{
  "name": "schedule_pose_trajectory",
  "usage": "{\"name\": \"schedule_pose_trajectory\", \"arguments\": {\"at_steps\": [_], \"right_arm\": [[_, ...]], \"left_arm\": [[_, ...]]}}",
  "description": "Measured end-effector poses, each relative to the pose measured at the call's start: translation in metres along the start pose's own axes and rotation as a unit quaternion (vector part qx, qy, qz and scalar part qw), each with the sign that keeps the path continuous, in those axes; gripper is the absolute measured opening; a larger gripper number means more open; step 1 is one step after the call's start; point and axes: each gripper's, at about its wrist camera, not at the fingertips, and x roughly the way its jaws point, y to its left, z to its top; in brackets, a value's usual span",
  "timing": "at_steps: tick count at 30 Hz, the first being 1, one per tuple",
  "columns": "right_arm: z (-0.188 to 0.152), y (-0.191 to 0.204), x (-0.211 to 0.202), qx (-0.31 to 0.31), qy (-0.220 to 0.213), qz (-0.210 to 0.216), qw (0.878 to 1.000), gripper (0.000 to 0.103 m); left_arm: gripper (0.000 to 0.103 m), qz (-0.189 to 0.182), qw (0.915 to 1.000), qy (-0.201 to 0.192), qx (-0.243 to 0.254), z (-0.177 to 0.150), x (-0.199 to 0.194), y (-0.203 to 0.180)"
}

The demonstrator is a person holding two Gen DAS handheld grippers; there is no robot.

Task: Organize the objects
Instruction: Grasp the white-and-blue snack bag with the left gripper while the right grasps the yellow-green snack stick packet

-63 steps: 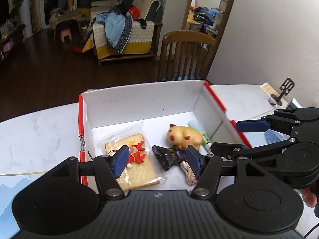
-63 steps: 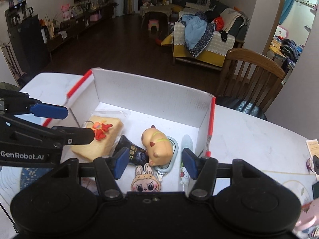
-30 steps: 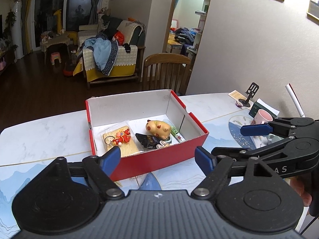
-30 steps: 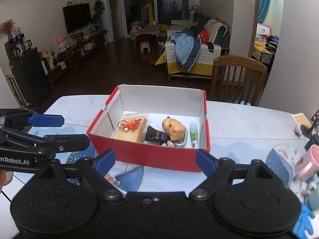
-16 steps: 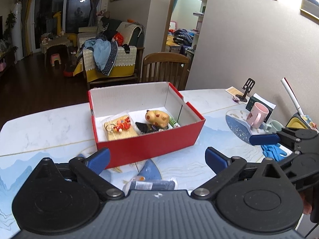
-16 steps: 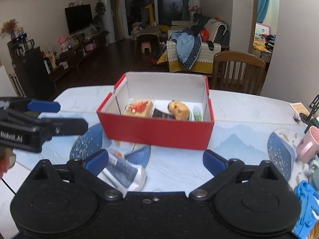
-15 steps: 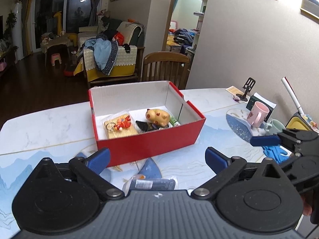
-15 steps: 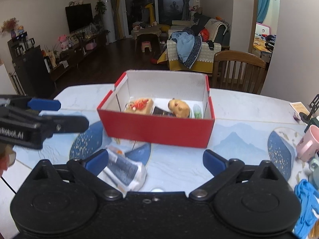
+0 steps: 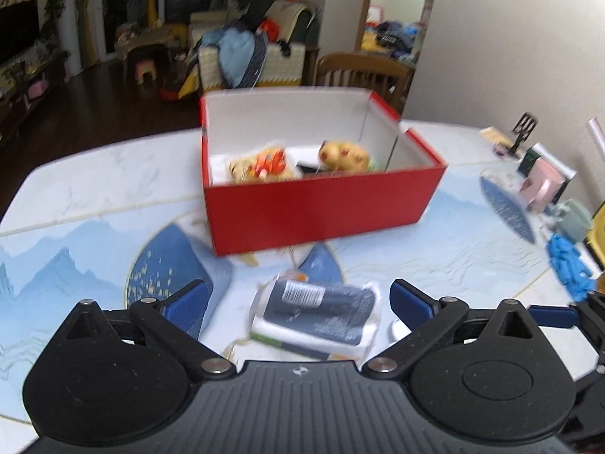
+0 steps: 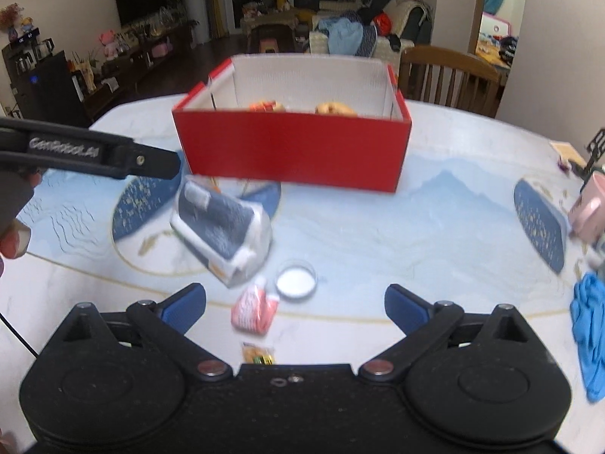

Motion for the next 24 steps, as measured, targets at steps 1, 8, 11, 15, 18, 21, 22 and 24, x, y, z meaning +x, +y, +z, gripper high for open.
{"name": "schedule_pose_trajectory", "arguments": {"at_steps": [1, 8, 11, 15, 18, 21, 22, 24], "right_arm": [[-0.003, -0.001, 0.003, 0.000, 0.004, 0.001, 1.000, 0.101], [-0.020, -0.004, 0.016, -0.007, 0.026, 0.008, 1.000, 0.100], [-0.024, -0.002, 0.020, -0.018, 0.028, 0.004, 0.999, 0.100], [-0.029, -0.002, 0.026, -0.025, 0.037, 0.007, 0.999, 0.100], [-0.033, -0.002, 0.031, -0.030, 0.045, 0.013, 0.998, 0.100], [-0.036, -0.001, 0.036, -0.036, 0.054, 0.020, 0.998, 0.099], [-0.037, -0.001, 0.037, -0.037, 0.057, 0.023, 0.997, 0.099], [-0.038, -0.002, 0.040, -0.041, 0.062, 0.027, 0.997, 0.099]], "left_arm": [[0.103, -0.001, 1.0000, 0.009, -0.001, -0.003, 0.006, -0.001], [0.103, 0.005, 0.9976, 0.064, -0.027, -0.004, 0.041, -0.006], [0.103, 0.022, 0.9968, 0.063, -0.044, 0.009, 0.053, -0.009], [0.103, 0.044, 0.9924, 0.076, -0.087, 0.019, 0.072, -0.009], [0.103, 0.066, 0.9905, 0.085, -0.086, 0.019, 0.085, -0.014], [0.103, 0.073, 0.9904, 0.091, -0.075, 0.016, 0.097, -0.017], [0.103, 0.075, 0.9902, 0.095, -0.070, 0.014, 0.101, -0.017], [0.103, 0.080, 0.9893, 0.106, -0.060, 0.008, 0.108, -0.016]]}}
